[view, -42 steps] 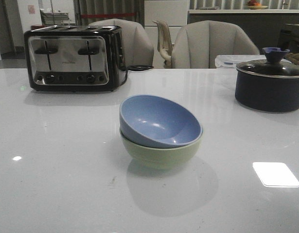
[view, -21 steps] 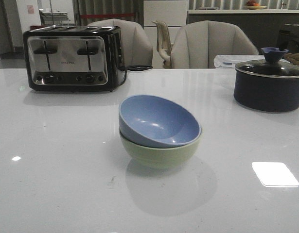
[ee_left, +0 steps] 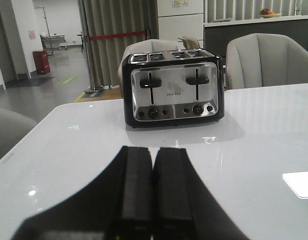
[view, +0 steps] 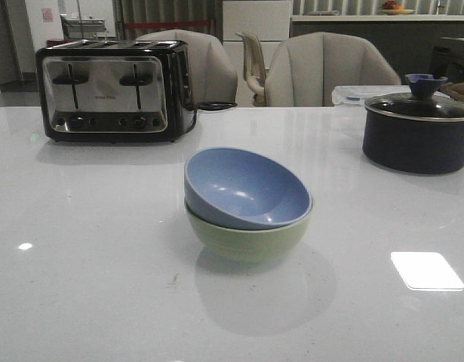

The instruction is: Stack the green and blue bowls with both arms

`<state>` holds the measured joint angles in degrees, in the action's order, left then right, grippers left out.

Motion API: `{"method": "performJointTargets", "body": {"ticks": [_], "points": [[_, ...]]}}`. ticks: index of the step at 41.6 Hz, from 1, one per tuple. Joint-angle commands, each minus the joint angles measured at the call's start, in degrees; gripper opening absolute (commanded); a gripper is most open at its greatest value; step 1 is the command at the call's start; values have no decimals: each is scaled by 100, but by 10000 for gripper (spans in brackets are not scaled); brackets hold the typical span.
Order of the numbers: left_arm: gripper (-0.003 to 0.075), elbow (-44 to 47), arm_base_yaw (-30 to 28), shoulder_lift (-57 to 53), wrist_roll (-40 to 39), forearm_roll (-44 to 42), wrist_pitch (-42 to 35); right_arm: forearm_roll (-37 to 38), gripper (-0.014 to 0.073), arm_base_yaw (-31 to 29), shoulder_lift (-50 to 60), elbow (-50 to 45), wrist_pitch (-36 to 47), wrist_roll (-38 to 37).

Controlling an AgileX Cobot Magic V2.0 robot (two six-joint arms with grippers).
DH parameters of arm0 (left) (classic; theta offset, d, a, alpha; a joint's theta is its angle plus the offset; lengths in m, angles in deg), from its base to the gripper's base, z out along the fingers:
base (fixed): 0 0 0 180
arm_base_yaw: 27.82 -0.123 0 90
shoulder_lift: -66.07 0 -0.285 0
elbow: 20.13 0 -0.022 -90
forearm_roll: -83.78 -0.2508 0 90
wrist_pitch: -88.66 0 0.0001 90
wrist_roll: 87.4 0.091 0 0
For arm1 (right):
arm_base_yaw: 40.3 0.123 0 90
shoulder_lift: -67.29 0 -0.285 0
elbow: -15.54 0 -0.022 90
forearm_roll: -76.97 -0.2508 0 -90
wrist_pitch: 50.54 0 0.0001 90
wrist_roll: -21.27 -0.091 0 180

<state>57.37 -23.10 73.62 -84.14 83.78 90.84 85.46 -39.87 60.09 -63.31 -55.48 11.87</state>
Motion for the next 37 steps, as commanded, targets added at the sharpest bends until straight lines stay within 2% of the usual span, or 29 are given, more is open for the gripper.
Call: {"method": "performJointTargets", "body": {"ticks": [1, 7, 15, 37], "points": [[101, 118, -6, -117, -18, 32, -513, 7, 34, -33, 117, 8, 531, 14], [101, 118, -6, -117, -18, 32, -513, -228, 34, -28, 124, 8, 597, 109], [101, 118, -6, -117, -18, 32, -513, -916, 34, 13, 124, 8, 574, 994], [101, 118, -6, -117, -18, 32, -513, -932, 34, 13, 124, 8, 823, 1134]]}}
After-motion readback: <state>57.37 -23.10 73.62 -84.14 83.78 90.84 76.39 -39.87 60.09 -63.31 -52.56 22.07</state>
